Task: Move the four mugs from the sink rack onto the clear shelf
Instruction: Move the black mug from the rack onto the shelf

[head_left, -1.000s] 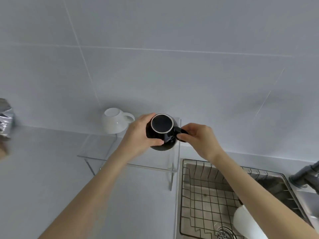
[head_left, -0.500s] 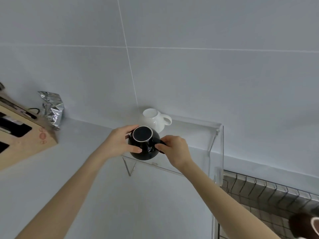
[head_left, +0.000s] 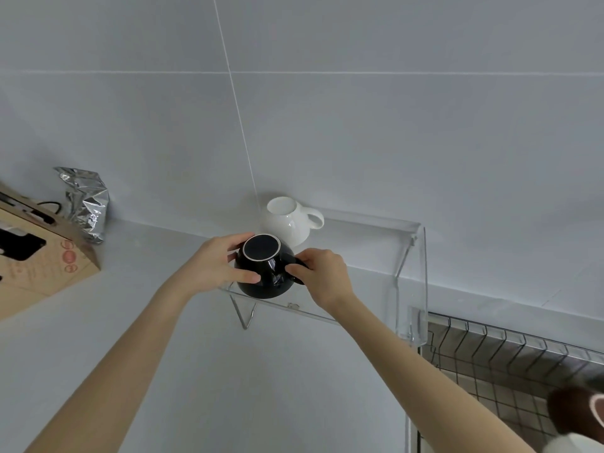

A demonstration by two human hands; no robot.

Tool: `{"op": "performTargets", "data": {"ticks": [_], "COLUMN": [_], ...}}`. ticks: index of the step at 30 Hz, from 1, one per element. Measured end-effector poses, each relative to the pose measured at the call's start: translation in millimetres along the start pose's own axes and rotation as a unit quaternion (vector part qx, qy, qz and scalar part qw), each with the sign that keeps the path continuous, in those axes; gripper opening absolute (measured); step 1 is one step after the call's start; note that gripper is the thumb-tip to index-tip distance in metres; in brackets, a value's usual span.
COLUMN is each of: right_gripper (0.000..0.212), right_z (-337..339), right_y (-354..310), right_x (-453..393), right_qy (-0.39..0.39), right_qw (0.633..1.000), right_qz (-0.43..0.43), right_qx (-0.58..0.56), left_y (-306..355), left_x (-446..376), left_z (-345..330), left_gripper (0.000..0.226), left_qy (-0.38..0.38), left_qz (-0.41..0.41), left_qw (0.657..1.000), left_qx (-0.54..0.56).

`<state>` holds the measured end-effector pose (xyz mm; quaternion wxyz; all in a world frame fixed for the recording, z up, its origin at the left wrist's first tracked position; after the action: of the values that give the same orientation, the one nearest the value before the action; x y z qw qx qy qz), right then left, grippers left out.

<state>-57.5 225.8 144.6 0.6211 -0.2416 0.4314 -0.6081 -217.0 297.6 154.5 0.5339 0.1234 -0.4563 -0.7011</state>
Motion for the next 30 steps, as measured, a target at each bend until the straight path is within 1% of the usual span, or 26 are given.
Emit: {"op": "performTargets", "data": {"ticks": [4, 6, 7, 9, 11, 12, 14, 16, 17, 20, 23, 26, 30], "right_gripper": [0.016, 0.016, 0.020, 0.036, 0.053, 0.057, 0.057, 0.052, 0.049, 0.044, 0.040, 0.038, 0.037], "right_z": [-1.5, -3.3, -2.4, 2.6, 22.2, 39.2, 82.5, 135.4, 157.9, 216.5, 254.8, 282.7, 305.7], "right_y": [0.6, 2.2, 1.9, 3.2, 4.1, 5.2, 10.3, 21.5, 28.8, 57.5, 84.4, 111.4, 148.3], "right_x": [2.1, 3.5, 5.3, 13.6, 26.1, 33.4, 50.5, 79.3, 93.4, 146.1, 199.1, 250.2, 298.6], "right_qy": [-0.004, -0.025, -0.045, -0.085, -0.100, -0.089, -0.046, 0.006, 0.028, 0.076, 0.108, 0.140, 0.151], "right_qw": [1.000, 1.000, 0.999, 0.996, 0.994, 0.996, 0.999, 1.000, 0.999, 0.992, 0.983, 0.968, 0.950], "right_qz": [-0.001, -0.007, -0.010, -0.018, -0.013, -0.007, -0.006, -0.023, -0.037, -0.089, -0.141, -0.192, -0.248], "right_qx": [0.002, -0.004, -0.012, -0.031, -0.030, -0.021, -0.010, -0.003, 0.004, 0.036, 0.054, 0.078, 0.113], "left_y": [3.8, 4.5, 6.9, 11.4, 20.5, 28.2, 48.5, 80.3, 96.3, 139.1, 164.1, 170.9, 159.7], "left_x": [-0.5, 0.3, 2.1, 6.8, 11.7, 14.7, 21.4, 32.2, 38.6, 59.9, 78.5, 89.4, 89.4], "left_z": [-0.2, -0.5, 0.2, 0.2, -1.9, -4.9, -15.9, -44.4, -61.3, -131.7, -207.6, -286.9, -371.4], "left_gripper": [0.064, 0.062, 0.062, 0.060, 0.061, 0.066, 0.087, 0.101, 0.102, 0.098, 0.091, 0.085, 0.085], "left_qy": [-0.012, -0.011, -0.007, -0.004, 0.007, 0.017, 0.051, 0.069, 0.070, 0.028, -0.041, -0.136, -0.229], "left_qz": [0.012, 0.017, 0.020, 0.028, 0.041, 0.041, 0.035, -0.005, -0.036, -0.129, -0.177, -0.173, -0.136], "left_qw": [1.000, 0.999, 0.999, 0.998, 0.992, 0.986, 0.974, 0.971, 0.971, 0.970, 0.969, 0.964, 0.948], "left_qx": [-0.022, -0.029, -0.035, -0.057, -0.117, -0.161, -0.218, -0.230, -0.226, -0.203, -0.165, -0.152, -0.176]}}
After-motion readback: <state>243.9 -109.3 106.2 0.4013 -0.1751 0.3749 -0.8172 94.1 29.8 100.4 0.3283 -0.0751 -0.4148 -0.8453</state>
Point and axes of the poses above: each hand's wrist, its own x-axis away from the middle knuckle, its own z-axis out of the back of the hand, y = z × x, the point moved 7 cm from there along -x, towards the middle knuckle, and after that the axes turned 15 degrees about z, right-handed, at the moved point
